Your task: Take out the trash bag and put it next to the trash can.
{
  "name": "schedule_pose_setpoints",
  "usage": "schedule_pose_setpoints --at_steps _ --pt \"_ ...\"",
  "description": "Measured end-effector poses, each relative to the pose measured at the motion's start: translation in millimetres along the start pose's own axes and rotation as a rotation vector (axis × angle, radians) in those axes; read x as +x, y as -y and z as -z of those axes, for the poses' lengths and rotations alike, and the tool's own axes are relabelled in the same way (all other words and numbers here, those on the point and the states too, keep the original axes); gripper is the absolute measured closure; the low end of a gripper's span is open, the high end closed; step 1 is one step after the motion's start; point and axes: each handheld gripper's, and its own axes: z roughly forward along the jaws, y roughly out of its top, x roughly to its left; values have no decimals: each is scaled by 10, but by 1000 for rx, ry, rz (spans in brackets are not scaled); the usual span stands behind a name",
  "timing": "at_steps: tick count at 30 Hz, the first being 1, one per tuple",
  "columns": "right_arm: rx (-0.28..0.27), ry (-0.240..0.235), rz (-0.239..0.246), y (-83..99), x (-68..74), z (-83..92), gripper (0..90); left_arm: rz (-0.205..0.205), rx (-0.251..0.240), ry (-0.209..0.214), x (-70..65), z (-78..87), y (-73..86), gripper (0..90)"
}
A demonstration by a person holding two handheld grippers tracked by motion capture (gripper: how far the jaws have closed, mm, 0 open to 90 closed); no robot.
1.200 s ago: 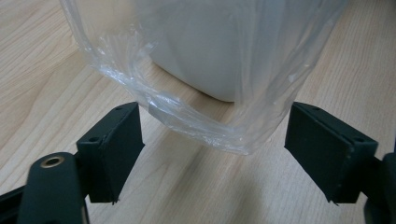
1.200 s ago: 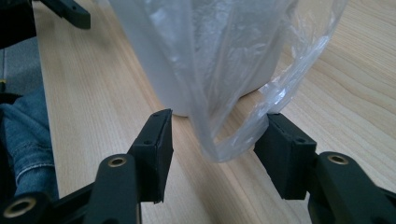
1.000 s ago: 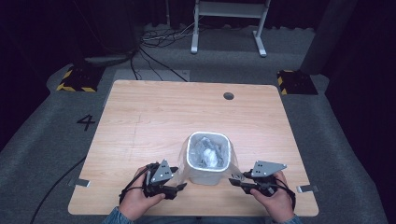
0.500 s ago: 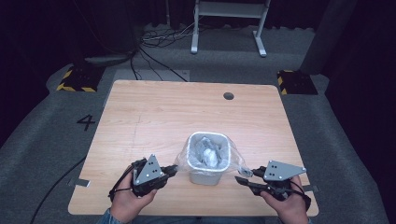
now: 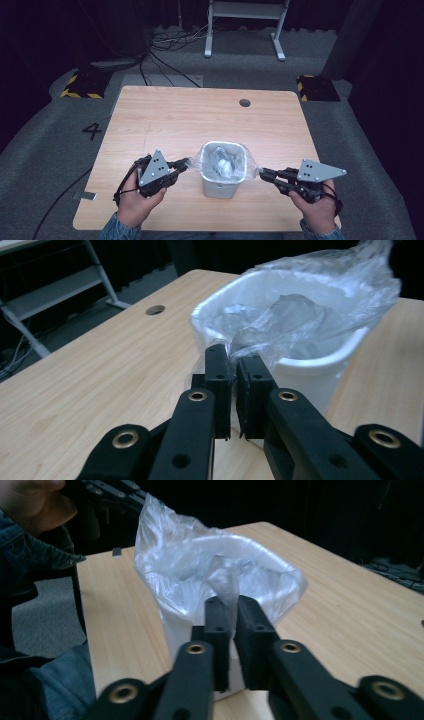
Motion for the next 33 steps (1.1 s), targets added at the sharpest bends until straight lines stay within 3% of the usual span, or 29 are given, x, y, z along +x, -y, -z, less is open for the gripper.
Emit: schedule_pose_setpoints --at_steps 3,10,12,13,14,18,25,33 --pt "-11 10 3 -26 -36 18 890 12 0 -21 43 -26 -19 849" --pt "-3 101 1 -99 -208 6 896 56 18 -74 187 -100 -36 852" --pt "3 118 -4 -96 -257 -10 897 70 50 -99 220 -140 -22 851" --pt "8 122 -10 -83 -285 -19 896 69 89 -128 230 -189 5 851" --pt "8 122 -10 -83 -285 -19 896 69 89 -128 230 -189 5 851" --pt "45 140 -67 88 -445 -76 898 40 196 -161 227 -295 85 855" --pt "93 144 -145 385 -601 -200 900 66 221 -132 242 -365 192 857" --pt "130 140 -174 547 -655 -289 900 60 249 -110 224 -398 240 861"
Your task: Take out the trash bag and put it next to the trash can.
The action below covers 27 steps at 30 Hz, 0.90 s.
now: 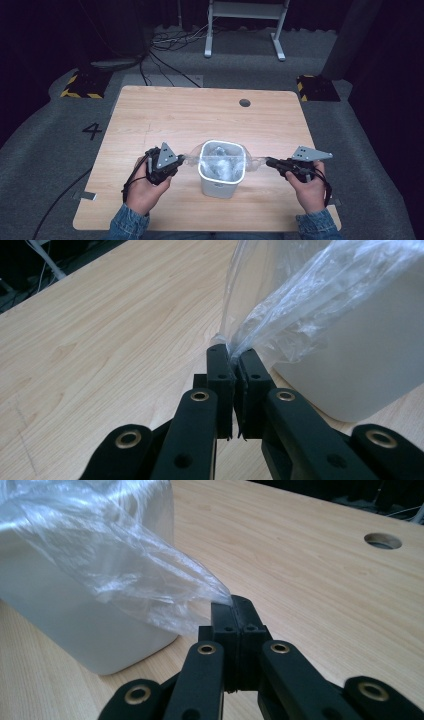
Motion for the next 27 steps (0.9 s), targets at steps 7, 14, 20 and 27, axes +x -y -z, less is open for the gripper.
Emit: schedule_pose_setpoints --at_steps 7,14,20,27 --pt "-59 24 12 31 46 92 696 -4 -1 -1 -37 12 25 848" --pt "-105 77 -21 -28 168 405 403 0 11 6 -43 35 65 828" --pt "-45 48 -7 -54 398 446 414 7 15 11 -36 50 106 826" --pt "26 10 -31 6 538 0 282 7 15 8 -37 59 111 821"
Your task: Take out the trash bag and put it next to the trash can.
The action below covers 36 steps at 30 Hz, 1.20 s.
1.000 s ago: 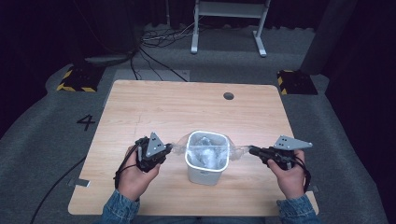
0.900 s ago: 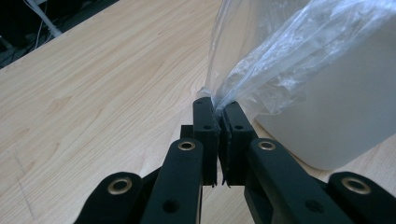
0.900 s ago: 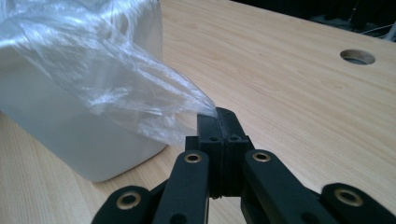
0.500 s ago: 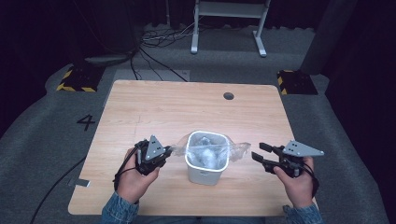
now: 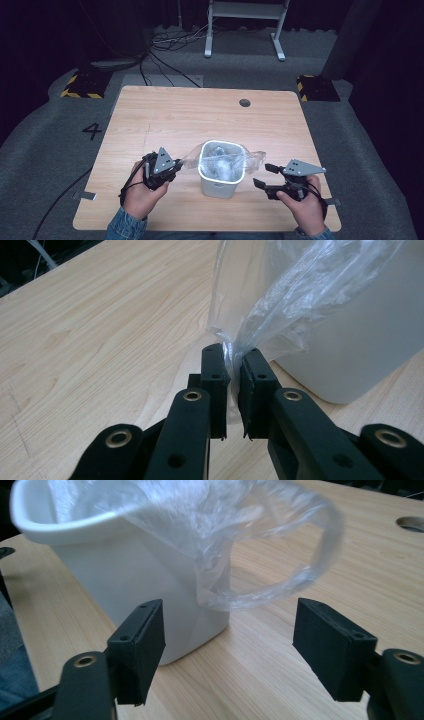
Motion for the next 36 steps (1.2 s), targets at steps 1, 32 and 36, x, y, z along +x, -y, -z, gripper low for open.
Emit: schedule_pose_setpoints --at_steps 1,32,36 --pt "3 -1 -4 2 5 -57 279 -3 0 2 1 4 4 821" --pt "-119 -119 182 -1133 329 -232 863 9 -215 -4 -104 304 -22 423" --pt "-98 -125 224 -1211 447 -368 849 12 -247 -16 -113 331 -83 357"
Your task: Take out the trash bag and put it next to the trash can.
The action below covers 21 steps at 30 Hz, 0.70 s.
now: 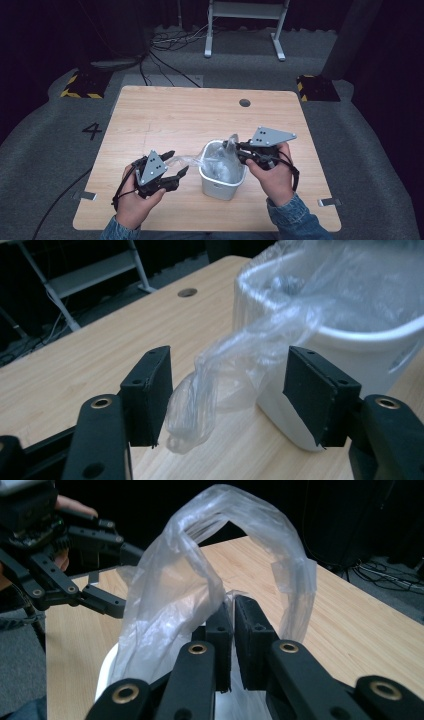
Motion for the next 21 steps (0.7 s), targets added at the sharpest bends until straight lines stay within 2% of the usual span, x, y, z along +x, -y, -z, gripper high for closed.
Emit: schedule_pose_setpoints --at_steps 7,12,16,18,20,21 --pt "42 -47 25 -24 111 -265 844 16 -37 3 36 12 -71 313" --pt "84 -49 55 -33 183 -406 832 8 -69 14 32 25 -152 305" --pt "102 -49 65 -28 205 -450 831 0 -99 29 1 40 -237 300" --pt "114 -47 71 -19 219 -470 828 7 -118 49 -24 45 -290 299" --pt "121 -44 78 -7 229 -481 827 -6 -116 23 -56 47 -337 301" --pt "121 -44 78 -7 229 -481 827 -6 -116 23 -56 47 -337 302"
